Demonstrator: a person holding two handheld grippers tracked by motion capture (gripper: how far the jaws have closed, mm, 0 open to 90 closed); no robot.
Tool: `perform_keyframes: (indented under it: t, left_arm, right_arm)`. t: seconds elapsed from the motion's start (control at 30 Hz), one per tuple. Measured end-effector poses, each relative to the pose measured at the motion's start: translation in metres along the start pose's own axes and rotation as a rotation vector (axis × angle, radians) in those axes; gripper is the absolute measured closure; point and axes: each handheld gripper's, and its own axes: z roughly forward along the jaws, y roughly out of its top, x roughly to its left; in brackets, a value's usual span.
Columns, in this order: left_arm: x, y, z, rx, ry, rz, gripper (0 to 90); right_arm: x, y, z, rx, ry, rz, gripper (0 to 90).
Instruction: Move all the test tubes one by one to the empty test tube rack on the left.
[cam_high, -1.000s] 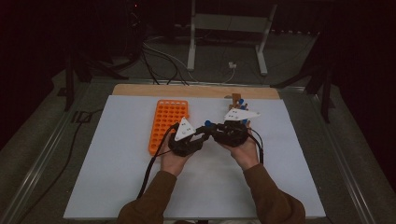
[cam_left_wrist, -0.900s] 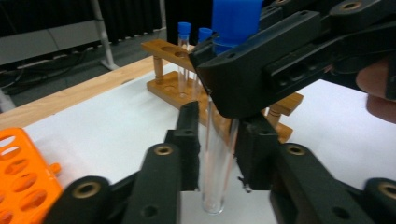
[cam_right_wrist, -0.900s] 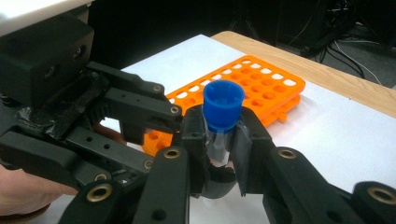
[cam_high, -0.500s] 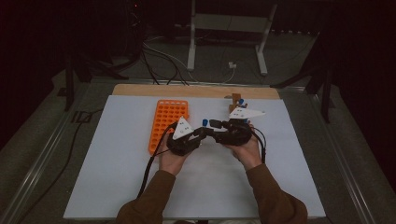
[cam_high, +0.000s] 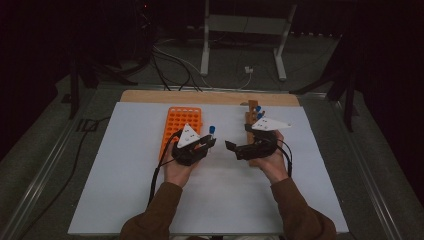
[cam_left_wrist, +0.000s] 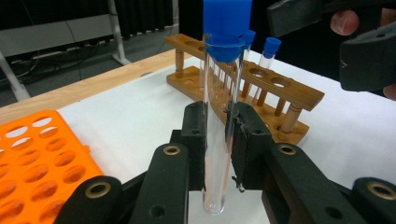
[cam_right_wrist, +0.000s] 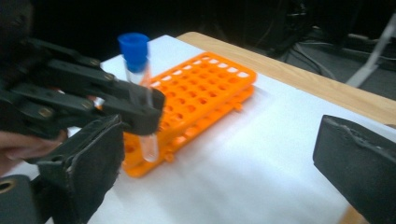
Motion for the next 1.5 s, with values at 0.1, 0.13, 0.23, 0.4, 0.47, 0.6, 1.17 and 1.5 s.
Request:
perform_keyframes:
  t: [0.1, 0.13, 0.23, 0.4, 0.47, 0.6, 1.17, 1.5]
  left_arm:
    - [0.003, -0.001, -0.004, -0.002, 0.007, -0.006, 77.7]
    - [0.003, -0.002, -0.005, -0.002, 0.011, -0.007, 77.7]
    - [0.006, -0.005, -0.008, -0.003, 0.024, -0.01, 77.7]
    - [0.011, -0.011, -0.013, -0.006, 0.034, -0.031, 77.6]
    - [0.012, -0.013, -0.014, -0.004, 0.037, -0.034, 77.6]
    - [0.014, -0.016, -0.016, 0.001, 0.041, -0.035, 77.6]
    - [0.021, -0.032, -0.027, 0.022, 0.067, -0.052, 77.5]
    - [0.021, -0.048, -0.027, 0.082, 0.088, -0.054, 77.2]
  right_arm:
    - [-0.003, -0.003, -0.004, -0.003, -0.023, -0.003, 0.0]
    - [-0.004, -0.004, -0.006, -0.007, -0.029, -0.002, 0.0]
    - [-0.006, -0.006, -0.009, -0.018, -0.04, 0.0, 0.0]
    - [-0.014, -0.013, -0.017, -0.04, -0.064, 0.014, 0.0]
    - [-0.019, -0.018, -0.02, -0.039, -0.075, 0.027, 0.0]
    - [-0.025, -0.023, -0.024, -0.038, -0.09, 0.048, 0.0]
    - [-0.04, -0.036, -0.052, -0.073, -0.136, 0.077, 0.0]
    - [-0.039, -0.042, -0.057, -0.078, -0.137, 0.079, 0.0]
